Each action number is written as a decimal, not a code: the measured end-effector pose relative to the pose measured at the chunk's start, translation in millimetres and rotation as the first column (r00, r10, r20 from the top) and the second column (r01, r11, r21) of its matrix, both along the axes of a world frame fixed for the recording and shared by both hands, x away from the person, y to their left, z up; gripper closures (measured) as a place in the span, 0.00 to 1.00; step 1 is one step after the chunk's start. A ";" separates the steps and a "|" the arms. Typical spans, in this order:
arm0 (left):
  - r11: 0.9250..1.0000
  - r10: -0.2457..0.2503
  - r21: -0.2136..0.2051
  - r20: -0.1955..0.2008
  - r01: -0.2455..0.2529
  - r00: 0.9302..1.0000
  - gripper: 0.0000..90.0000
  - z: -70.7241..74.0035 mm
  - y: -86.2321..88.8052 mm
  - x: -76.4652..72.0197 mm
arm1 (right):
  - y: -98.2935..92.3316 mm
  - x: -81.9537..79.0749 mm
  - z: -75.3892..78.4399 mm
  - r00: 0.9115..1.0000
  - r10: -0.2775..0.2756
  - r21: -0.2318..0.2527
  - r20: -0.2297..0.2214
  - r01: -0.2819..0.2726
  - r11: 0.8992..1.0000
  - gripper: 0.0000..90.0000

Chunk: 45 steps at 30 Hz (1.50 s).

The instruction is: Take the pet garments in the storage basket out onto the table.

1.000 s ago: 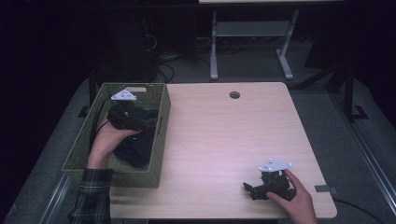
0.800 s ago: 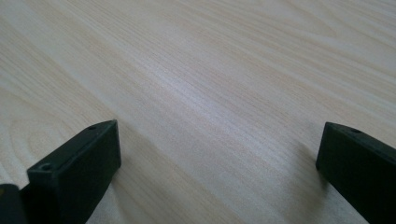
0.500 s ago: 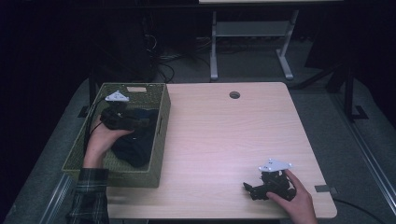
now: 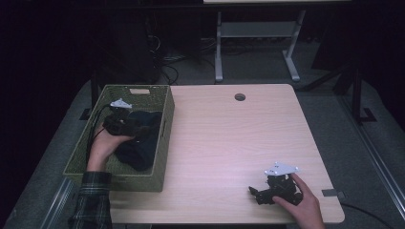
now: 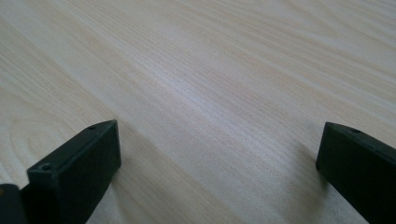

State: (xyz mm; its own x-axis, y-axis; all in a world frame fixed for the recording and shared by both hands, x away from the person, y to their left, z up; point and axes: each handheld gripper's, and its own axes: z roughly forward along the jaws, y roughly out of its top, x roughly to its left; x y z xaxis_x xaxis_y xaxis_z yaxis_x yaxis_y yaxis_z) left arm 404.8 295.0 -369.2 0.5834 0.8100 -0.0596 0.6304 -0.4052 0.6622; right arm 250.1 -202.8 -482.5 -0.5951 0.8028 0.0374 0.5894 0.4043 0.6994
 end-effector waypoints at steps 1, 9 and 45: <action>1.000 0.001 0.010 -0.008 -0.001 1.000 0.29 -1.9 -0.6 0.9 | 0.0 0.0 -0.1 1.000 0.000 0.001 0.001 0.000 1.000 0.00; 0.998 -0.004 0.057 -0.049 0.007 0.999 0.29 -18.5 -7.7 6.8 | 0.0 0.0 0.0 1.000 0.000 0.000 0.000 0.000 1.000 0.00; 0.991 0.033 0.136 -0.265 0.004 0.964 0.78 -45.8 -12.5 14.3 | 0.0 0.0 0.0 1.000 0.000 0.000 0.000 0.000 1.000 0.00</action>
